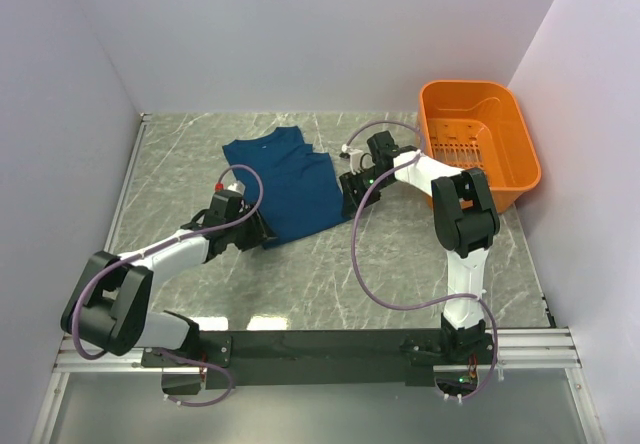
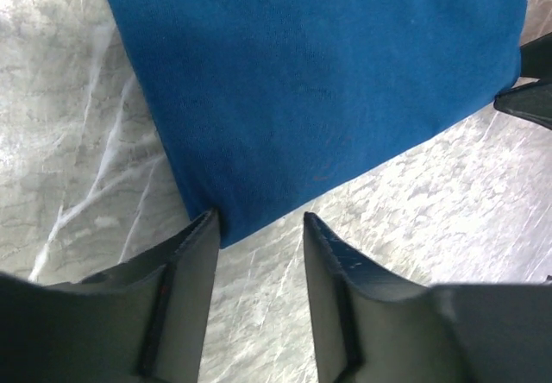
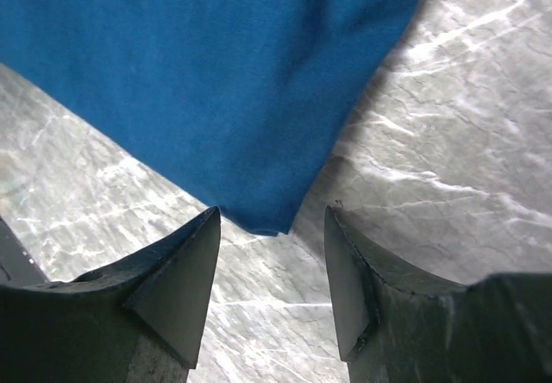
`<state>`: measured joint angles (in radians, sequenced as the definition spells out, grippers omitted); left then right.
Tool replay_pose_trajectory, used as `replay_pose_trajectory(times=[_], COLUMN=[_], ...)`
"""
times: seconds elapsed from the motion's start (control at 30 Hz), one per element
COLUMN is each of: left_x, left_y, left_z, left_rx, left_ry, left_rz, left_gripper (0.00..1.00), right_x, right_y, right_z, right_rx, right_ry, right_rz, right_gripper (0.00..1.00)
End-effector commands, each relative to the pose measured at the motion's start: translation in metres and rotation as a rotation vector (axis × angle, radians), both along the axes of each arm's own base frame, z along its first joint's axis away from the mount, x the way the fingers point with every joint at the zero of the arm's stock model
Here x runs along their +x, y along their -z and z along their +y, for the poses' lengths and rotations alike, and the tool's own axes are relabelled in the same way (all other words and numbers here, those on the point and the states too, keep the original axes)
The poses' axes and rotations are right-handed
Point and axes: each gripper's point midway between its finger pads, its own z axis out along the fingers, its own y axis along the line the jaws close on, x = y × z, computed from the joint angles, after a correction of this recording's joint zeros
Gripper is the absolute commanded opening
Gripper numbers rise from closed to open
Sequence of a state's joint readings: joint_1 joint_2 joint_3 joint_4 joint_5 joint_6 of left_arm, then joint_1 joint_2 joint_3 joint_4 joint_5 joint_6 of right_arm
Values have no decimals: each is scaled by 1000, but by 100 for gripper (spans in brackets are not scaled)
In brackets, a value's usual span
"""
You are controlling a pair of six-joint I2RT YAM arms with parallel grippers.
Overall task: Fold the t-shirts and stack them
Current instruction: Fold the tshirt
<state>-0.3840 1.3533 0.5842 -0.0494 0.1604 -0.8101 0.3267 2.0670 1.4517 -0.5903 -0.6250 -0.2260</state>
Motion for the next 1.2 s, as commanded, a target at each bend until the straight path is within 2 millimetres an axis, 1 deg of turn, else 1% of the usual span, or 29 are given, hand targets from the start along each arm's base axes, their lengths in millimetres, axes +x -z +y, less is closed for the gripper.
replay_pose_trajectory(times=[0.0,0.03,0.13,0.17,0.23,0.27,0.3,0.33,0.37,0.4,0.43,0.5,0.53,0.6,0.63,0.67,0.8,0.83,0.9,0.93,1.0,1.07,1.1,1.13,1.17], left_x=[9,9,9,9,8,7,6,3,1,-2,-8,-15,-23,-38,-48,-55,-81,-88,-101,-104,-115,-119,-120,-120,-121], left_y=[-8,-7,-8,-6,-5,-6,-6,-5,-6,-6,-3,-8,-4,-7,-7,-7,-4,-1,4,3,6,4,5,-5,-10], left_z=[-9,-10,-13,-13,-14,-14,-14,-14,-13,-12,-11,-10,-9,-10,-10,-11,-17,-17,-22,-24,-28,-30,-29,-27,-26], left_rx=[-40,-44,-55,-55,-57,-62,-61,-63,-65,-64,-65,-83,-95,-123,-142,-155,-216,-232,-250,-256,-254,-248,-221,-213,-202], left_ry=[13,15,27,28,33,35,38,41,41,42,43,46,41,51,45,49,61,54,68,74,89,87,77,59,46], left_rz=[-46,-44,-45,-41,-39,-39,-37,-32,-31,-26,-10,-21,-2,14,22,32,61,78,110,112,139,145,139,128,118], left_gripper=[45,41,35,31,27,21,17,4,1,1,1,1,1,1,1,1,1,1,1,1,1,12,18,22,25], right_x=[4,3,4,1,0,-2,-2,-2,-4,-2,-2,-9,-11,-23,-25,-36,-56,-65,-73,-83,-92,-107,-111,-116,-121], right_y=[-11,-13,-14,-14,-15,-15,-15,-20,-19,-21,-26,-23,-24,-18,-21,-16,-12,-10,-11,-6,-9,-9,-10,-14,-15], right_z=[8,10,14,14,14,12,11,9,6,1,-3,-14,-17,-26,-30,-33,-42,-45,-47,-50,-52,-55,-56,-57,-60], right_rx=[54,67,77,81,84,82,80,82,77,74,72,54,44,20,10,-1,-18,-22,-22,-25,-22,-24,-17,-17,-21], right_ry=[-15,-11,-22,-25,-33,-31,-33,-31,-27,-16,-19,-14,-27,-46,-51,-62,-101,-106,-121,-128,-149,-167,-190,-204,-230], right_rz=[-6,2,-3,11,15,18,10,-3,-2,-12,-31,-16,-29,-19,-31,-9,3,17,14,31,35,62,56,50,43], right_gripper=[58,56,52,45,36,25,19,8,4,0,0,0,0,0,0,0,0,0,0,0,0,0,0,1,4])
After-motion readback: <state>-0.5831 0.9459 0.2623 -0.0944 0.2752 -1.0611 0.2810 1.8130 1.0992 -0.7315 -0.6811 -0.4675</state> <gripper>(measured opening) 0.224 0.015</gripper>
